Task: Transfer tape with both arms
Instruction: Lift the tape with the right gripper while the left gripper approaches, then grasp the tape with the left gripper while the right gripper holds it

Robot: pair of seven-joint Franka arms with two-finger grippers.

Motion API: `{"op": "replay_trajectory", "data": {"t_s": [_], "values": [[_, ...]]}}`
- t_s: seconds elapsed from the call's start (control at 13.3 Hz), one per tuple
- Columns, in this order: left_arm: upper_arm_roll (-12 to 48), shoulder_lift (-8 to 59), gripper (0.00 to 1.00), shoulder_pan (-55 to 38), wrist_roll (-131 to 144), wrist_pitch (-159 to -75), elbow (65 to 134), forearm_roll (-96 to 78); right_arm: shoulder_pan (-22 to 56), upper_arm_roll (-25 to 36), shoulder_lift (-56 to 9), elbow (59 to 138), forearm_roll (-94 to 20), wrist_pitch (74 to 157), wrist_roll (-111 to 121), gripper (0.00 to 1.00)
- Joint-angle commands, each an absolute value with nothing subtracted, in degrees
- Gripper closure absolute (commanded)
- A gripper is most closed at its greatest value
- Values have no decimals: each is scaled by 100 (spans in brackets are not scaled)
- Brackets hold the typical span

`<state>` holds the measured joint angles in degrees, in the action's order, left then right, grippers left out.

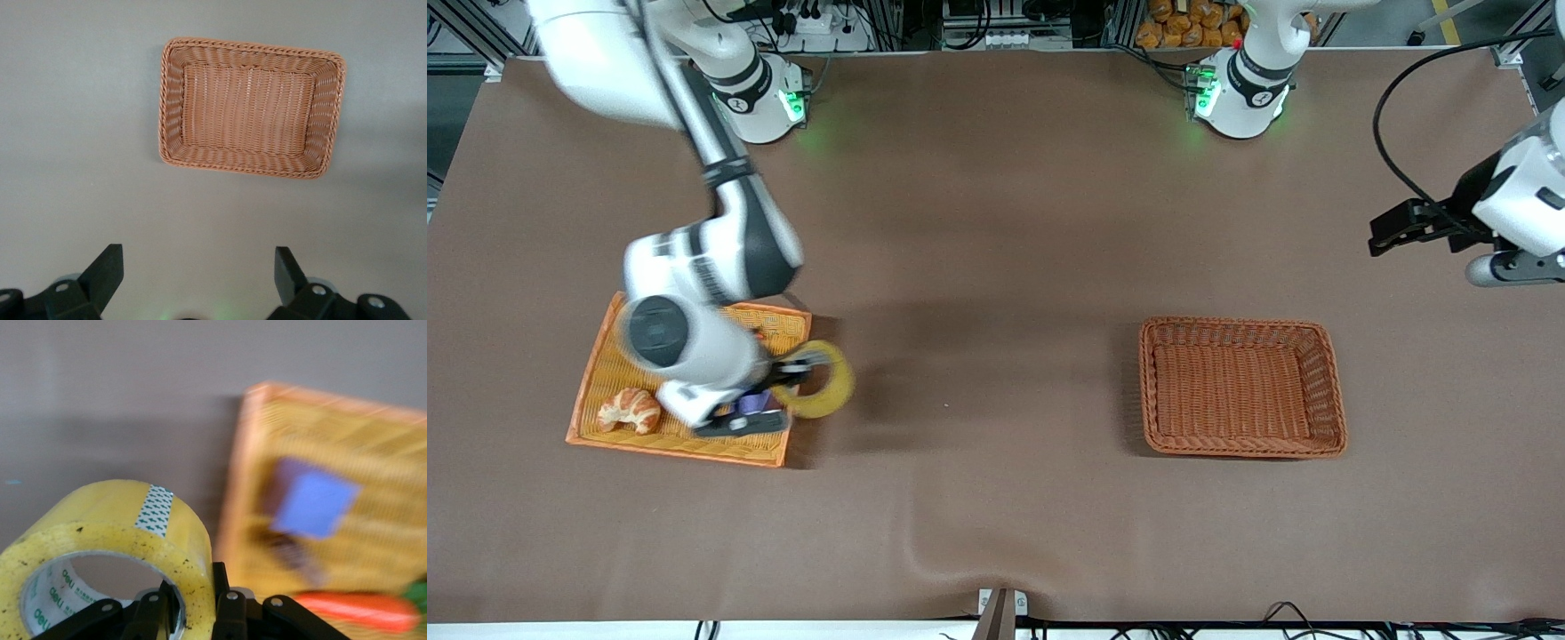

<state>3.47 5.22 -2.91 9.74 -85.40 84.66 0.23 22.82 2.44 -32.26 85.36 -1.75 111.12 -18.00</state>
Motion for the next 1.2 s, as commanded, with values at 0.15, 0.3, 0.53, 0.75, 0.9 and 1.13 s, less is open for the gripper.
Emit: {"op": "replay_trajectory", "data": {"t_s": [0.15, 0.3, 0.53, 0.75, 0.9, 1.13], "values": [[369, 615, 0, -536, 1485, -8657, 8446, 123, 3794, 325, -3839, 8350, -701, 11669, -4074, 100], [369, 729, 0, -527, 1494, -8797, 8438, 97, 4190, 316, -4077, 8350, -1324, 12179, -4498, 100], [369, 965, 0, -492, 1503, -8911, 8455, 88, 4543, 316, -4289, 8350, -1994, 12313, -4667, 100], [369, 1081, 0, -554, 1521, -9315, 8552, 70, 4535, 334, -4342, 8350, -1978, 12401, -4650, 0], [369, 1116, 0, -545, 1521, -9413, 8561, 62, 4448, 395, -4237, 8306, -1934, 12375, -4606, 0], [395, 1204, 0, -580, 1477, -9711, 8648, 79, 4386, 903, -3991, 8218, -1811, 12244, -4492, 0]]}}
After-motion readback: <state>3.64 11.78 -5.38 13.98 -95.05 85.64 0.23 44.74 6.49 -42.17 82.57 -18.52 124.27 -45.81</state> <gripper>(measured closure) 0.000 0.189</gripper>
